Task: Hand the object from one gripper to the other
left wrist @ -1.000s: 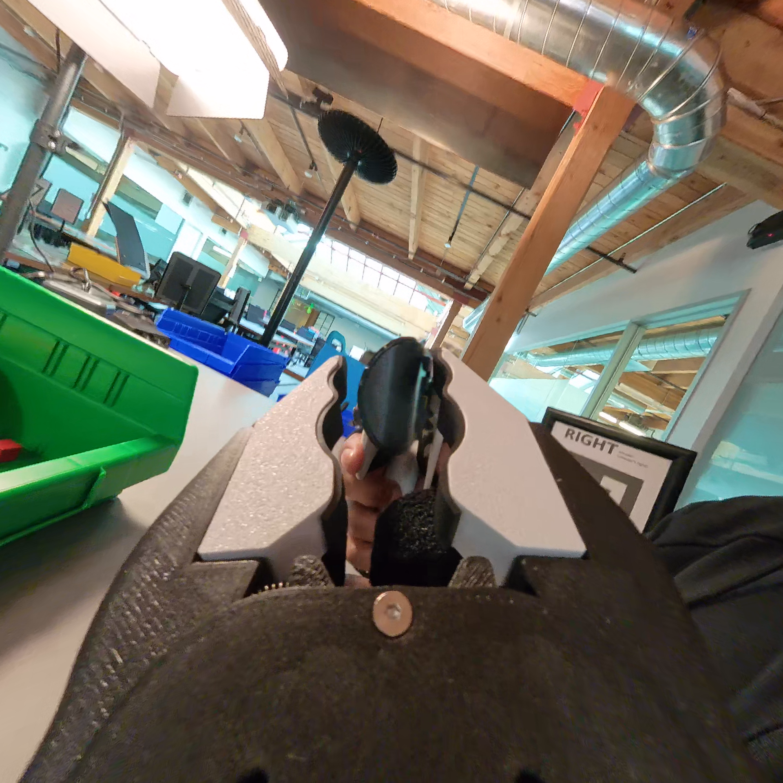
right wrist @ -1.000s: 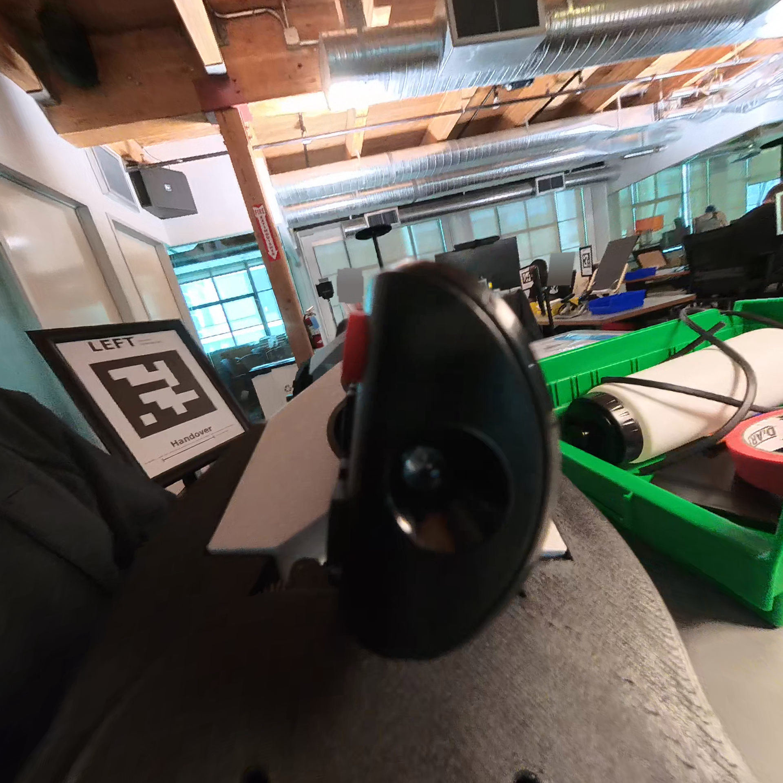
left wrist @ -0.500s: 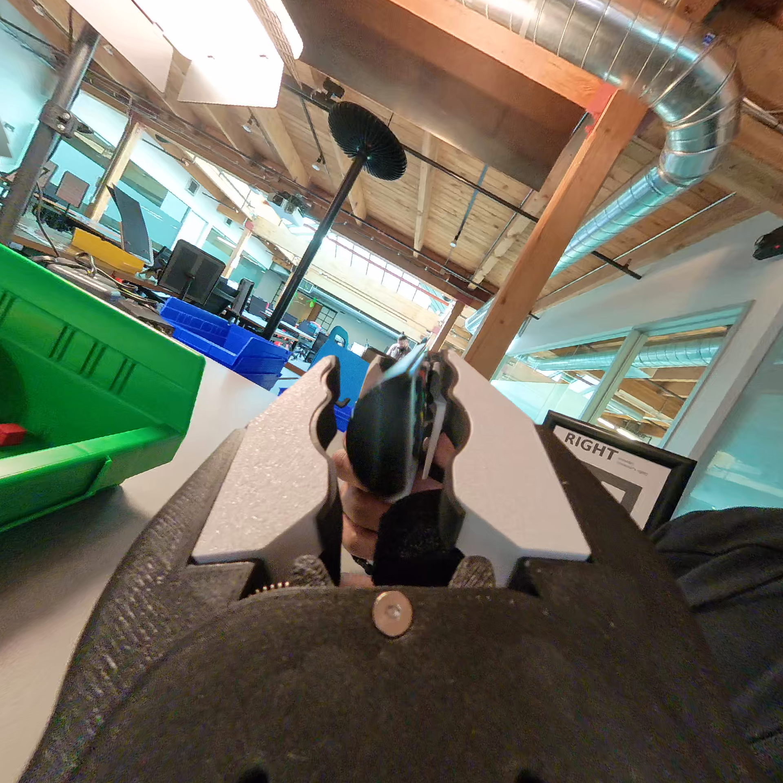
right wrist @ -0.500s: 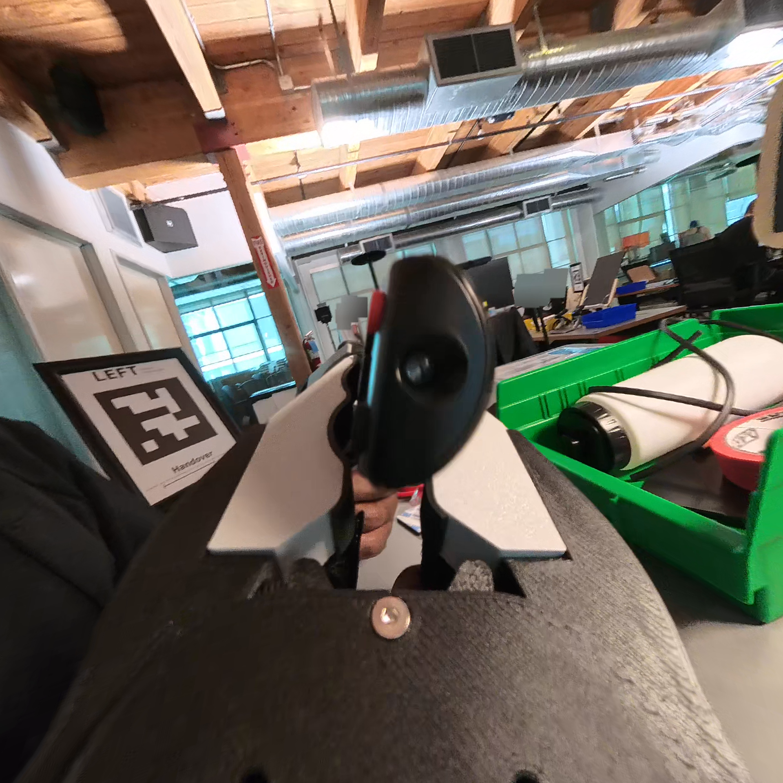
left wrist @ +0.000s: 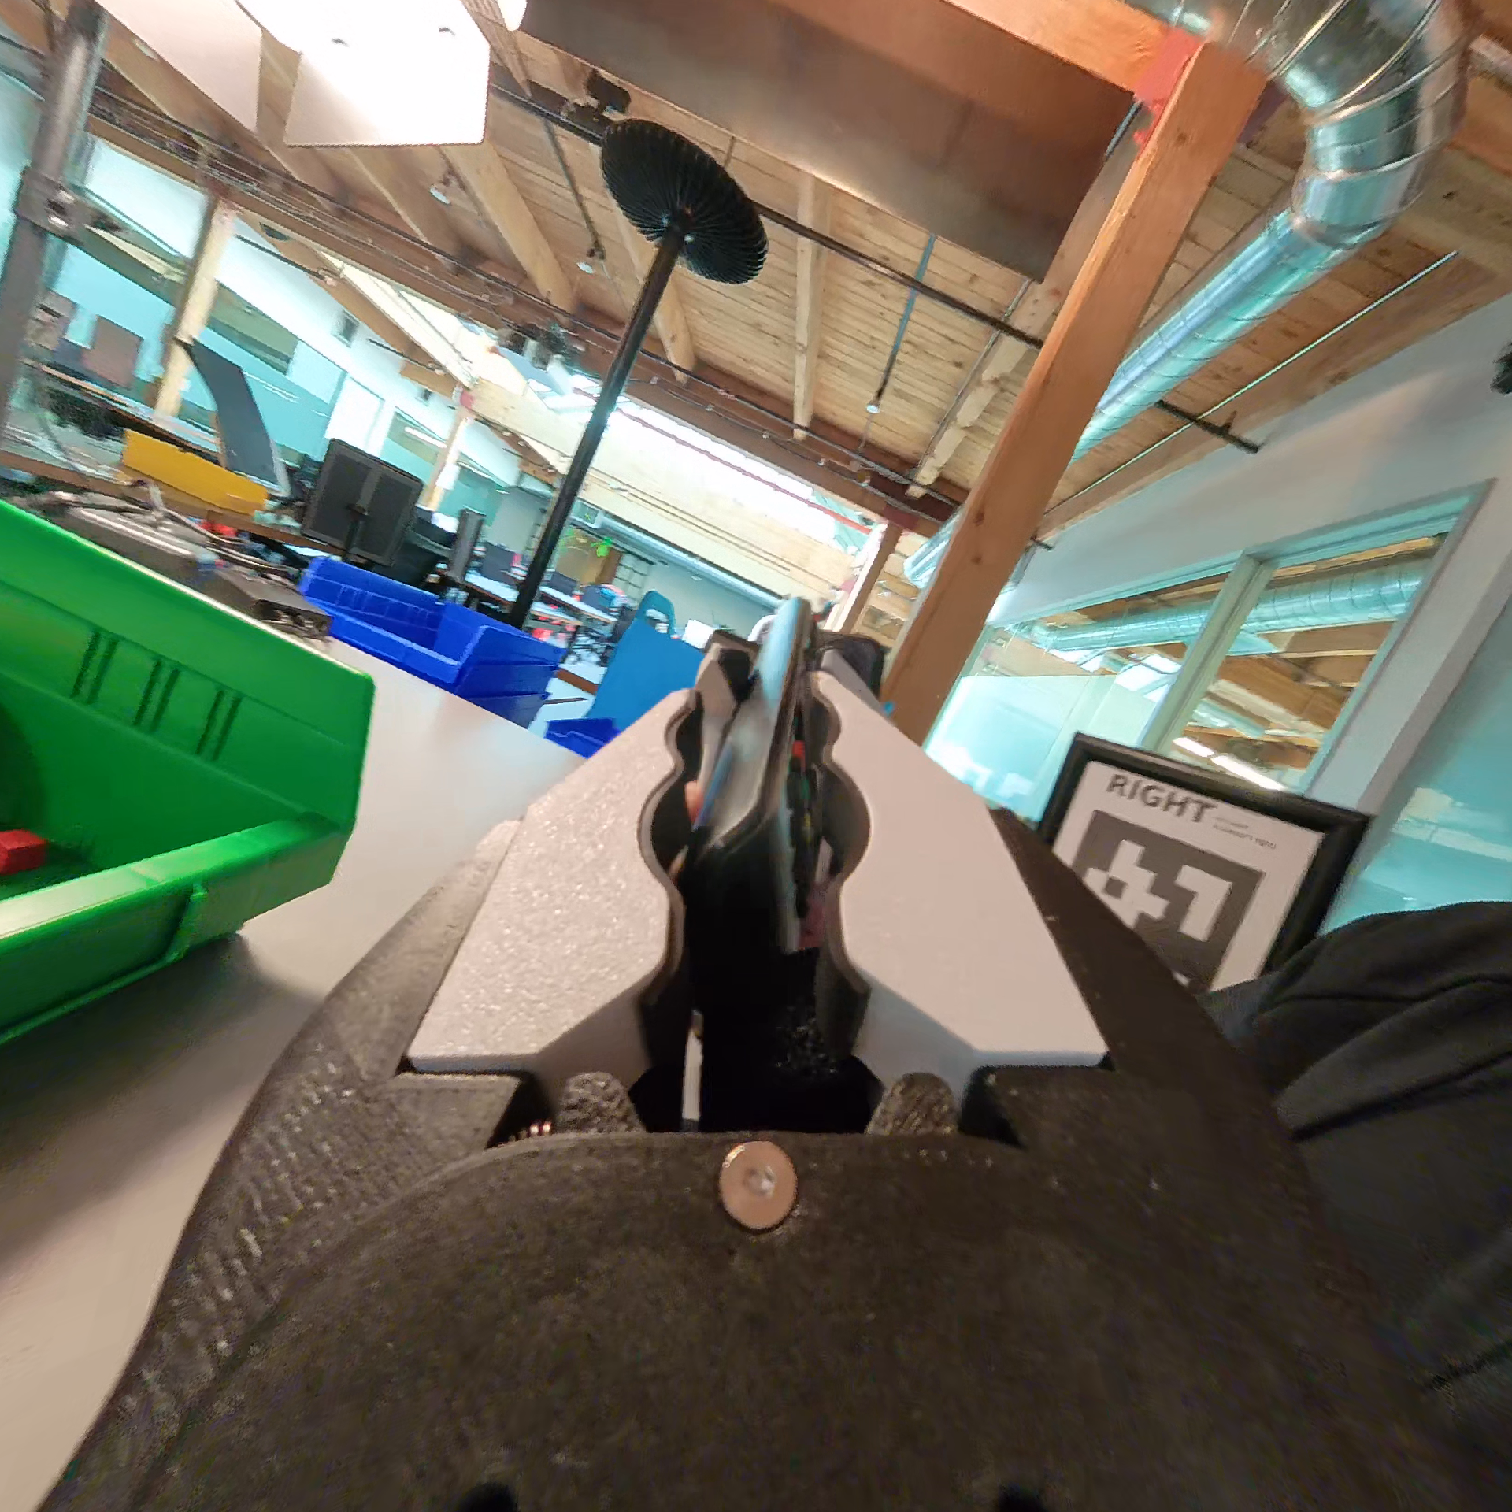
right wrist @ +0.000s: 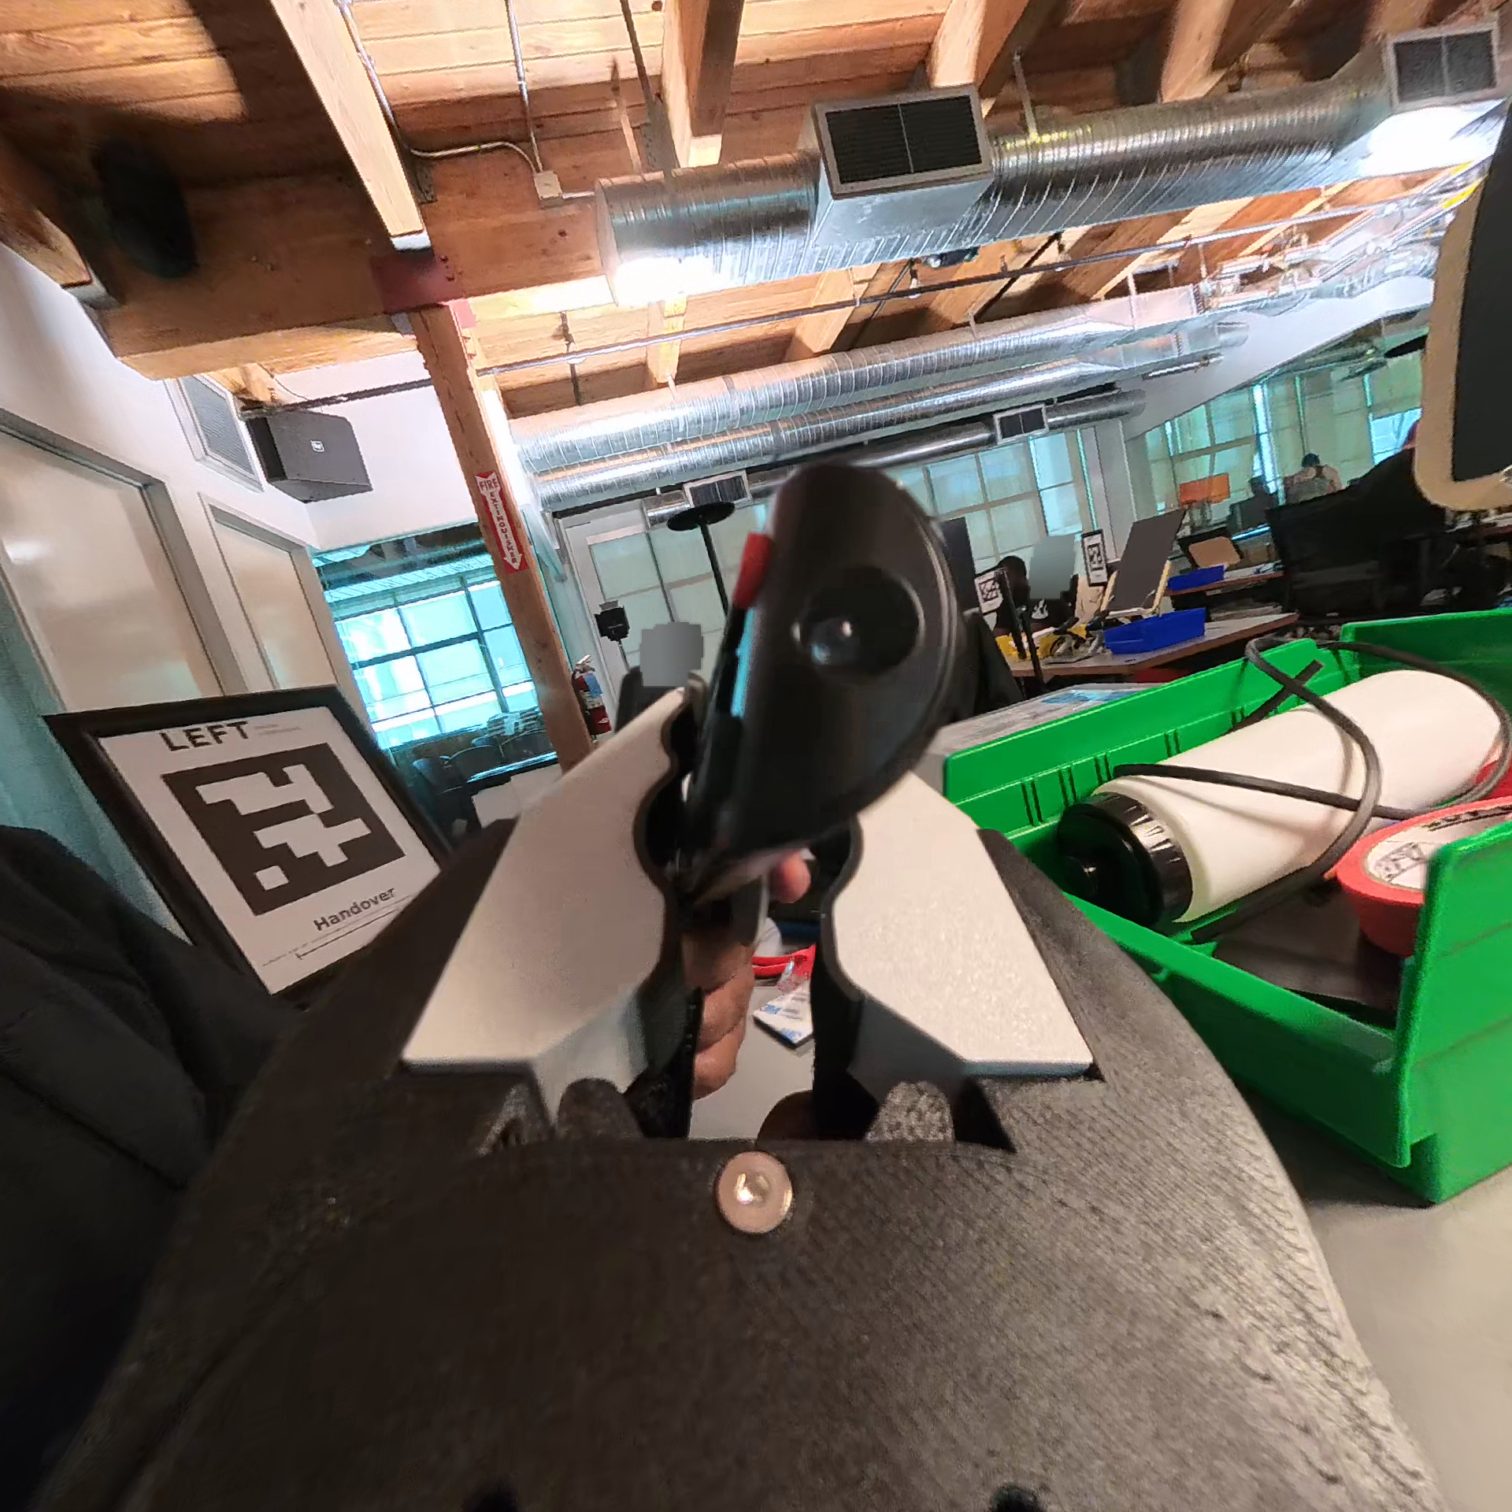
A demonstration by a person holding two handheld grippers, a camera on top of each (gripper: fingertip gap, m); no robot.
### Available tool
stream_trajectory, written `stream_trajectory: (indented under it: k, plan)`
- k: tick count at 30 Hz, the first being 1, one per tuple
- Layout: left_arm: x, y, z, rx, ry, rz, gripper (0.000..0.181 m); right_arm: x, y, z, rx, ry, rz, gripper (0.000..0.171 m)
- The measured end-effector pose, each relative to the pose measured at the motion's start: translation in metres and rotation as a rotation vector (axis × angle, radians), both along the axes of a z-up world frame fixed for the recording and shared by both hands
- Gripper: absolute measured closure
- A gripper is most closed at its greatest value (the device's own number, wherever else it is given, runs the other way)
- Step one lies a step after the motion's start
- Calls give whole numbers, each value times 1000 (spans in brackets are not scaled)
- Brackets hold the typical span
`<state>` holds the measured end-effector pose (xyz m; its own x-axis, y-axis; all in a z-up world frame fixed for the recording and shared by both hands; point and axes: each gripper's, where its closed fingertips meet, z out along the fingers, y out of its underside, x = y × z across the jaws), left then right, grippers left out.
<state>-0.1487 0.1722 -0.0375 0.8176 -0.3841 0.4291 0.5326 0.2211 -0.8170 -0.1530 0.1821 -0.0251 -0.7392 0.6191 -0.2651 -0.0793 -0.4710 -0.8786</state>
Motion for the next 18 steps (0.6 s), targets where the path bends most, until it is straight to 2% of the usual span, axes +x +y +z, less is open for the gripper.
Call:
stream_trajectory:
  k: [3,5,6,9,13,18]
  plan:
    - [10,4,-6,-43,62,-19,140,4,1,-1,34,-8,43,148]
    - [23,9,-15,-95,86,-81,143,10,-4,-5,92,-17,97,147]
    - [30,12,-22,-132,106,-115,152,12,-6,-7,125,-15,110,148]
    - [38,14,-29,-165,157,-141,156,17,-7,-9,170,-11,136,147]
    - [33,14,-27,-158,125,-131,157,10,-2,-6,112,-17,95,141]
    - [16,5,-11,-61,38,-91,157,7,18,5,21,2,28,132]
